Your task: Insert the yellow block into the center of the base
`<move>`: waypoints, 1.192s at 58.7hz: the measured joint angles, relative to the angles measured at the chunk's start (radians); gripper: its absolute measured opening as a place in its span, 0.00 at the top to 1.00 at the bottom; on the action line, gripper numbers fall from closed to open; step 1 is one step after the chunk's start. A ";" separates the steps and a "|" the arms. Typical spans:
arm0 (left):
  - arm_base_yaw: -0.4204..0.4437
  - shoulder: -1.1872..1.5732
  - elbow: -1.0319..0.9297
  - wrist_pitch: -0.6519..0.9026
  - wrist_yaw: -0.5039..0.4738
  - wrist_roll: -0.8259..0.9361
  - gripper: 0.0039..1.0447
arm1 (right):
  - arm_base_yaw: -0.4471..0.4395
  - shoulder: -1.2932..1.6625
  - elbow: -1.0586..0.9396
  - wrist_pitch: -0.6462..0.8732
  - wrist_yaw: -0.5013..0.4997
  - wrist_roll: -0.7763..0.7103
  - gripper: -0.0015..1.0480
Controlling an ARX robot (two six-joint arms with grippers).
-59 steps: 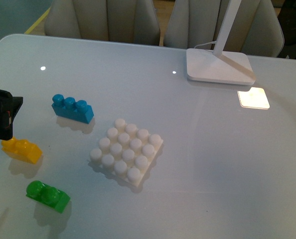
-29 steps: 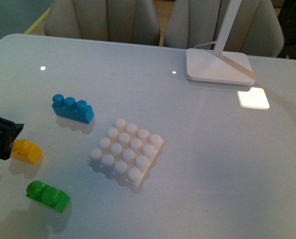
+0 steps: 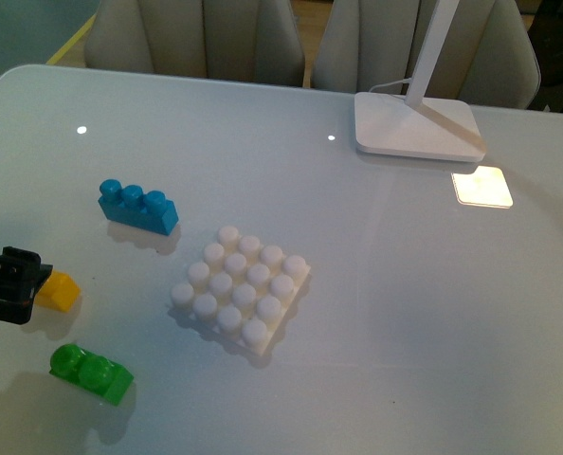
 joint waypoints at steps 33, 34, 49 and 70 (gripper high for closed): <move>-0.027 0.068 0.054 -0.049 -0.014 -0.035 0.07 | 0.000 0.000 0.000 0.000 0.000 0.000 0.08; -0.027 0.069 0.054 -0.049 -0.014 -0.036 0.07 | 0.000 0.000 0.000 0.000 0.000 0.000 0.08; -0.039 0.089 0.055 -0.048 -0.014 -0.050 0.07 | 0.000 0.000 0.000 0.000 0.000 0.000 0.08; -0.065 0.132 0.089 -0.047 -0.033 -0.062 0.07 | 0.000 0.000 0.000 0.000 0.000 0.000 0.08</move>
